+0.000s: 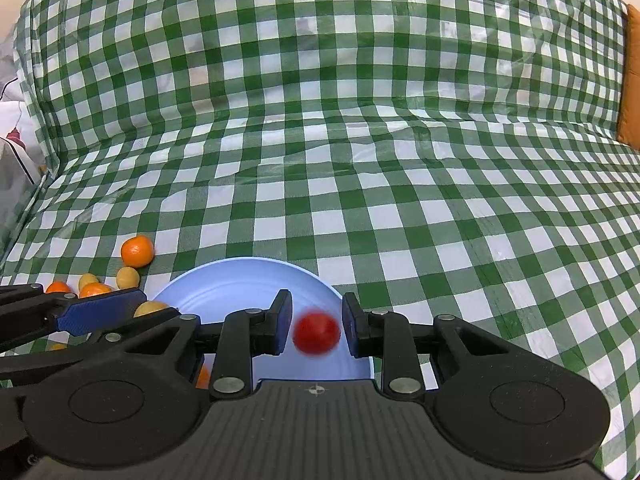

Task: Organize fruits
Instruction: 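Open the right tool to drop the tomato while the left tool releases the yellow fruit onto the plate, then grasp another small yellow fruit with the left tool while the right tool reaches toward a mandarin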

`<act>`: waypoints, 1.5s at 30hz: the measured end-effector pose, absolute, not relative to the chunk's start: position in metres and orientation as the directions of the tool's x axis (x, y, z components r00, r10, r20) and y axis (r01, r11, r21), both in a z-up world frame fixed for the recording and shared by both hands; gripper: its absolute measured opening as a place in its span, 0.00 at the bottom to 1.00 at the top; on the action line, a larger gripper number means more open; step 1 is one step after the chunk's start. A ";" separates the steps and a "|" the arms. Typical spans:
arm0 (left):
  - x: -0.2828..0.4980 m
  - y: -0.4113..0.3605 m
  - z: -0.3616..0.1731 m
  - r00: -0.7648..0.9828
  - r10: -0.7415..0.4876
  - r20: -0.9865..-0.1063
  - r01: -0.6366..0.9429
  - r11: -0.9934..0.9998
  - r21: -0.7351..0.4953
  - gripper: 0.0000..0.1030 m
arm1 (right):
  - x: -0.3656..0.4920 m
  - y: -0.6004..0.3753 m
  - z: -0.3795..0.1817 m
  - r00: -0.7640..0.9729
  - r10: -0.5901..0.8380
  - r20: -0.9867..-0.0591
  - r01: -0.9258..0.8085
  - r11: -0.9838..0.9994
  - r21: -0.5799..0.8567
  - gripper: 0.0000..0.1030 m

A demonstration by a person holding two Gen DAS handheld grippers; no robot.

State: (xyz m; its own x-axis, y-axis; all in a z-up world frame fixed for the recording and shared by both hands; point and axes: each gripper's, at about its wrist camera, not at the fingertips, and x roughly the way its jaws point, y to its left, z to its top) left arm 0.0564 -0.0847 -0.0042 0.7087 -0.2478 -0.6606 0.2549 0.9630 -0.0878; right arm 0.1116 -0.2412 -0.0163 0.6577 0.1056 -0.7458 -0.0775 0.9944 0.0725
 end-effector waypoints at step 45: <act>0.056 -0.069 -0.001 0.711 -0.222 -0.668 0.219 0.972 -0.089 0.31 | 0.110 -0.225 -0.009 0.671 0.104 -0.735 -0.069 0.995 0.078 0.31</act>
